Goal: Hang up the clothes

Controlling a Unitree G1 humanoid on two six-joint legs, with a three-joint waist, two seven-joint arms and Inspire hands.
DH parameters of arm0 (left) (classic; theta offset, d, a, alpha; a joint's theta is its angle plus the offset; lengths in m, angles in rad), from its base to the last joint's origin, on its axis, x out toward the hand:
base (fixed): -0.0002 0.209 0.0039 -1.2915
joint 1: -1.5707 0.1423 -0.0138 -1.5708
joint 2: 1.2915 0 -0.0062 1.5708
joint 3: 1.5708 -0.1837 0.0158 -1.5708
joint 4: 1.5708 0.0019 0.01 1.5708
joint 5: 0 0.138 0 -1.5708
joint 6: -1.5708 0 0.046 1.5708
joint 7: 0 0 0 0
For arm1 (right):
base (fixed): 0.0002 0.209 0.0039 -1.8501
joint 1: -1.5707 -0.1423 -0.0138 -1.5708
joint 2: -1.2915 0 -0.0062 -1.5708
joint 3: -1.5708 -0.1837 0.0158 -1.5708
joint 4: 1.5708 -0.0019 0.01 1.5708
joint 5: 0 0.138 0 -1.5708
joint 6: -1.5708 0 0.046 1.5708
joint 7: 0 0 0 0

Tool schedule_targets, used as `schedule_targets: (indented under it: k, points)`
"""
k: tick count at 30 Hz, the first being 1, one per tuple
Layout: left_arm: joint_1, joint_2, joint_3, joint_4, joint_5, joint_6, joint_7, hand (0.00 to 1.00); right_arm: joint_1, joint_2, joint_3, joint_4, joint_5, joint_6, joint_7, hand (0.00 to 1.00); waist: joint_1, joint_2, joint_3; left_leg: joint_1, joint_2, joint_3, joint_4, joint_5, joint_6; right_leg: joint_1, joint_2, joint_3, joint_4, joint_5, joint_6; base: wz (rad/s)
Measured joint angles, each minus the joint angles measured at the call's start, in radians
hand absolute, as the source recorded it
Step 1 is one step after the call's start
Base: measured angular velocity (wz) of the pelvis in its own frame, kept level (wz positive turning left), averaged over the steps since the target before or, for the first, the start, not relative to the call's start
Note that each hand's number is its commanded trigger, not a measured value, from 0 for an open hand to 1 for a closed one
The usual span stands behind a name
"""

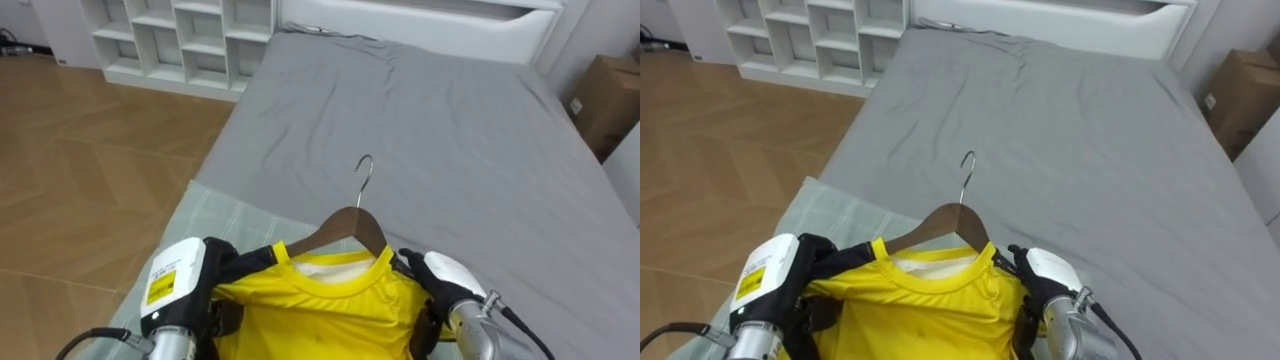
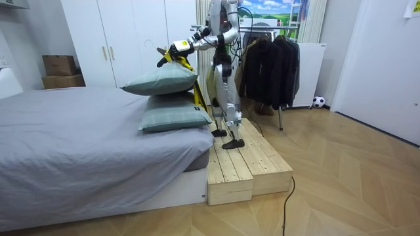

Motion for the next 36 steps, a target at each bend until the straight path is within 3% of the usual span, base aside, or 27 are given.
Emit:
schedule_targets:
  k: [3, 4, 5, 6, 7, 27, 36]
  points:
    - [0.0, -0.001, -0.011, 0.0, 0.0, 0.0, 0.002, 1.0, -0.003, 0.001, 0.029, -0.022, 0.0, -0.001, -0.001, 0.04, -0.001, 0.002, -0.0028, 0.002, 0.001, -0.002, 0.0, 0.0, 0.0, 0.004, -0.001, -0.007, 0.0, 0.0, 0.0, 0.03]
    - [0.0, -0.002, -0.012, 0.0, 0.0, 0.0, 0.002, 1.0, -0.003, 0.003, 0.03, -0.023, -0.002, -0.001, -0.001, 0.16, -0.002, 0.004, -0.0041, 0.002, 0.001, -0.004, 0.0, 0.0, 0.0, 0.005, -0.001, -0.011, 0.0, 0.0, 0.0, 0.09]
    - [0.0, -0.002, -0.013, 0.0, 0.0, 0.0, 0.002, 1.0, -0.003, 0.003, 0.029, -0.023, -0.002, -0.001, -0.002, 0.61, -0.002, 0.005, -0.0048, 0.002, 0.001, -0.006, 0.0, 0.0, 0.0, 0.006, -0.001, -0.012, 0.0, 0.0, 0.0, 0.08]
    - [0.0, -0.002, -0.014, 0.0, 0.0, 0.0, 0.002, 1.0, -0.003, 0.003, 0.029, -0.024, -0.003, -0.001, -0.002, 0.61, -0.001, 0.005, -0.0049, 0.002, 0.001, -0.007, 0.0, 0.0, 0.0, 0.006, -0.001, -0.013, 0.0, 0.0, 0.0, 0.06]
    - [0.0, -0.001, -0.017, 0.0, 0.0, 0.0, 0.002, 1.0, -0.003, 0.004, 0.03, -0.023, -0.003, -0.001, -0.002, 1.0, -0.001, 0.005, -0.0049, 0.001, 0.0, -0.009, 0.0, 0.0, 0.0, 0.006, -0.001, -0.013, 0.0, 0.0, 0.0, 0.03]
    - [0.0, -0.001, -0.02, 0.002, -0.021, 0.007, 0.001, 1.0, -0.002, -0.002, 0.024, 0.015, 0.081, 0.021, -0.001, 1.0, -0.003, 0.006, -0.0041, 0.003, 0.0, -0.013, -0.001, 0.0, 0.0, 0.009, 0.001, -0.017, 0.002, 0.001, -0.002, 0.0]
    - [0.0, 0.001, -0.018, 0.002, -0.041, 0.03, 0.001, 1.0, -0.002, -0.004, 0.027, 0.016, 0.082, 0.011, 0.002, 1.0, -0.003, 0.006, -0.0033, 0.003, 0.0, -0.013, -0.002, 0.0, 0.0, 0.009, 0.001, -0.018, 0.001, 0.001, -0.002, 0.0]
